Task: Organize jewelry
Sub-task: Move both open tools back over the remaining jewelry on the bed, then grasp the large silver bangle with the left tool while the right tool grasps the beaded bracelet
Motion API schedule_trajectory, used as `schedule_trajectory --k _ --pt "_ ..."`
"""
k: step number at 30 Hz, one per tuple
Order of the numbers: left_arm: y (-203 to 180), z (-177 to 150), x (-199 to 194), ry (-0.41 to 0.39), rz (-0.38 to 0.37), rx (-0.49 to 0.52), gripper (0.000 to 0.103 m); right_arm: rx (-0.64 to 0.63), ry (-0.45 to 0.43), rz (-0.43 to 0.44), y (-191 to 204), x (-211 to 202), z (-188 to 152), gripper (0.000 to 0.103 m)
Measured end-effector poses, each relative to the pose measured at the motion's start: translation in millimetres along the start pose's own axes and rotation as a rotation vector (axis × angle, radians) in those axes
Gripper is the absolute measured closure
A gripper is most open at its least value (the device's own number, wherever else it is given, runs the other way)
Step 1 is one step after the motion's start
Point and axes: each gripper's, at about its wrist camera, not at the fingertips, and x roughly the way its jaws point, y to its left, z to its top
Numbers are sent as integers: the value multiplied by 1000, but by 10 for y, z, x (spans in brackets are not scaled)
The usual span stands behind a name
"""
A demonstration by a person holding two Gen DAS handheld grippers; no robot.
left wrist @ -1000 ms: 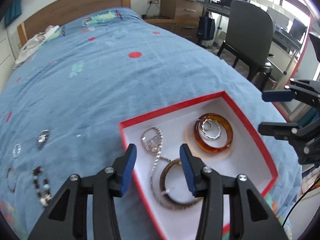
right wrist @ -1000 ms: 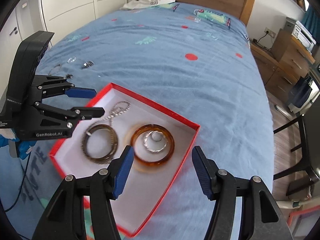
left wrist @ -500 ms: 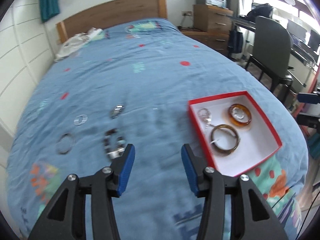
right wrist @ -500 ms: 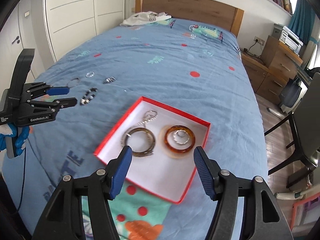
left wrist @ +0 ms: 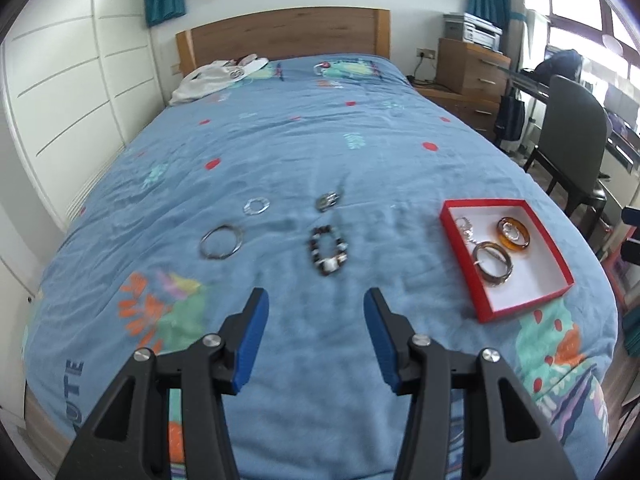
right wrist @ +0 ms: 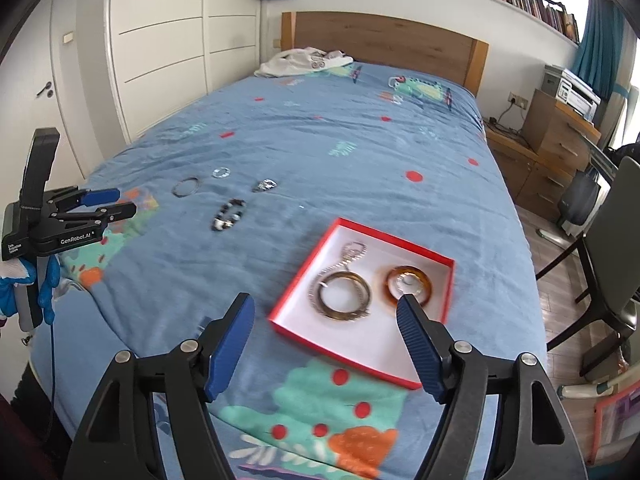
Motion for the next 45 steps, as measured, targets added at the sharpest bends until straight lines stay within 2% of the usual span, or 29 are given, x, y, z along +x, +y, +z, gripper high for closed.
schedule_trajectory --k 2,10,14,18,26,32,40,45 --pt "215 -62 -38 29 9 -25 55 0 -13 11 105 -26 30 30" --pt "943 -141 -12 30 47 -100 45 6 -29 51 494 125 256 26" --pt "1258 -62 258 28 41 -131 44 0 -14 78 701 442 419 26" --pt "1474 35 666 51 -1 -149 44 12 11 113 883 905 600 26" --pt "1589 251 1539 105 -87 -139 44 35 100 171 1194 1933 867 26" --pt "1568 349 2125 145 -114 -135 44 53 165 196 1355 2597 953 26" --pt "1393 393 2571 176 -111 -87 44 52 216 201 1451 3081 940 26" --pt "1337 404 2719 180 -112 -69 45 57 244 213 1478 3271 878 29"
